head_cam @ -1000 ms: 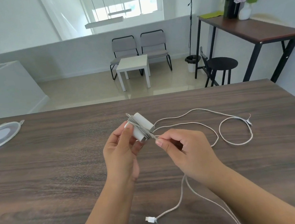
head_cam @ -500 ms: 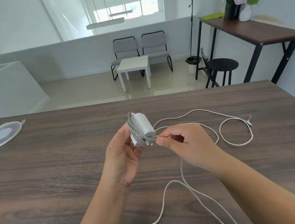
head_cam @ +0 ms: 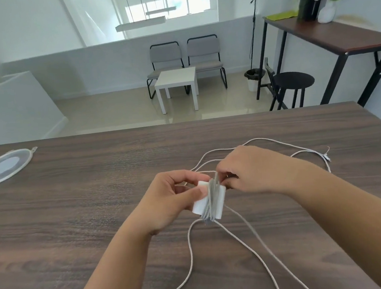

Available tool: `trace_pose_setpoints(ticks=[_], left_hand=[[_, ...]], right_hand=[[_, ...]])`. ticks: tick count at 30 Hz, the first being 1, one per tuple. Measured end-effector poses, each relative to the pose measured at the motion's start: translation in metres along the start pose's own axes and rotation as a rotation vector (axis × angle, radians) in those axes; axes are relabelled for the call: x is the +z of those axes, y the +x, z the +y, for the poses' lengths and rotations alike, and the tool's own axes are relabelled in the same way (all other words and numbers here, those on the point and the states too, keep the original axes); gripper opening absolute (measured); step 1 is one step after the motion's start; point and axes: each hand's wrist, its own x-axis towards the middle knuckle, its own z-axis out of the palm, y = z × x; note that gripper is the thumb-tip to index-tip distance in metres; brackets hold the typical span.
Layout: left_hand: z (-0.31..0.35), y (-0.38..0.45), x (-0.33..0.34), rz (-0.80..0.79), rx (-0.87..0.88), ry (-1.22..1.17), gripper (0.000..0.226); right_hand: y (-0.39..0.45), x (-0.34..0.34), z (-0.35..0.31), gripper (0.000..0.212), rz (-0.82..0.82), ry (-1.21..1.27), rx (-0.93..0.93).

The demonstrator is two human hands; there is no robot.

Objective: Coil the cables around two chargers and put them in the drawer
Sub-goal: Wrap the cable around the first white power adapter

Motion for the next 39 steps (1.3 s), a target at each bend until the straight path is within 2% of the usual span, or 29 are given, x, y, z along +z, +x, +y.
trace_pose_setpoints(ticks=[4,6,7,11,14,17,24,28,31,33,34,36,38,39], left_hand=[[-0.008,0.003,0.004,0.107,0.095,0.450,0.016],[-0.015,0.005,0.001,0.192,0.149,0.711,0.015],[-0.018,0.005,-0.003,0.220,0.144,0.761,0.016],[-0.020,0.002,-0.005,0.350,0.123,0.523,0.018],[-0.016,0.008,0.000,0.590,0.110,0.151,0.018],[-0.009,0.019,-0.001,0.738,0.111,-0.178,0.022],[0.003,0.021,-0.022,0.812,0.148,-0.383,0.022],[0.005,0.018,-0.029,0.788,0.145,-0.414,0.026],[0.009,0.015,-0.024,0.727,0.177,-0.372,0.030],[0.013,0.012,-0.016,0.688,0.205,-0.333,0.027],[0.015,0.011,-0.013,0.676,0.219,-0.325,0.026],[0.017,0.009,-0.007,0.667,0.235,-0.320,0.025],[0.018,0.010,-0.002,0.671,0.246,-0.315,0.025],[0.018,0.010,0.001,0.674,0.253,-0.311,0.025]], right_hand=[[0.002,0.004,0.000,0.013,-0.051,-0.142,0.137],[-0.003,0.000,0.004,0.014,-0.039,-0.148,0.218],[-0.005,-0.004,0.007,0.016,-0.026,-0.119,0.245],[-0.015,-0.014,0.011,0.011,0.020,0.054,0.216],[-0.021,-0.009,0.006,0.020,-0.023,0.125,0.196],[-0.032,0.002,0.003,0.013,-0.039,0.259,0.184],[-0.068,0.040,0.013,0.007,-0.135,0.590,0.121],[-0.082,0.053,0.031,0.014,-0.146,0.815,0.340],[-0.086,0.068,0.058,0.024,-0.024,0.790,0.574],[-0.083,0.073,0.069,0.019,0.046,0.572,0.701],[-0.079,0.073,0.069,0.024,0.098,0.429,0.742],[-0.066,0.070,0.057,0.045,0.305,0.301,0.687],[-0.051,0.059,0.028,0.057,0.554,0.353,0.502],[-0.044,0.052,0.009,0.060,0.605,0.419,0.399]])
